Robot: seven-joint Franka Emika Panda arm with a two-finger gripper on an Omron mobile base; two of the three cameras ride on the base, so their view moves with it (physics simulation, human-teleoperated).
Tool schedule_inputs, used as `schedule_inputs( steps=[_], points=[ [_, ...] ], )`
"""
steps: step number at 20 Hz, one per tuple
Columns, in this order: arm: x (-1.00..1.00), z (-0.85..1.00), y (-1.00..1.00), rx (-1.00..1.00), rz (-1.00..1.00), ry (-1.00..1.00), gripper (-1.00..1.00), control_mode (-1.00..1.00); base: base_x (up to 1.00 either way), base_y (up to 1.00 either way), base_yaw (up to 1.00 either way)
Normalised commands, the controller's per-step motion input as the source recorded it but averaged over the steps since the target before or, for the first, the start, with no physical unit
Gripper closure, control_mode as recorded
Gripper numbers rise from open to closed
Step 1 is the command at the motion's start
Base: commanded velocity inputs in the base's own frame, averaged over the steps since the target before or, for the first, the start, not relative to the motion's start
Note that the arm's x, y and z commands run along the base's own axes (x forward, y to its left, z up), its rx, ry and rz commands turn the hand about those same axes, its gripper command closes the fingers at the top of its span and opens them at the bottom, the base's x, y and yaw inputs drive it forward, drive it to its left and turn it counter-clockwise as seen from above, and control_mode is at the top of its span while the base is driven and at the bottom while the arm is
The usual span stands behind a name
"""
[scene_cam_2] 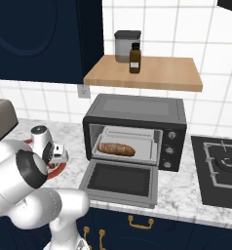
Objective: Pick up the kebab skewer and baguette bread, and place them inside the toaster oven. Close the toaster oven door and start by setting the timer.
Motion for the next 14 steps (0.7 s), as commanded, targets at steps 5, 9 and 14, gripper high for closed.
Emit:
schedule_inputs(
  steps=[5, 9, 14],
  points=[
    [0.01, 0.04, 0.0, 0.0, 0.0, 0.0, 1.0, -1.0, 0.0, 0.0, 0.0],
    [0.0, 0.83, 0.0, 0.0, 0.0, 0.0, 1.0, -1.0, 0.0, 0.0, 0.0],
    [-0.37, 0.93, -0.41, -0.05, 0.0, 0.0, 1.0, -1.0, 0.0, 0.0, 0.0]
  ],
)
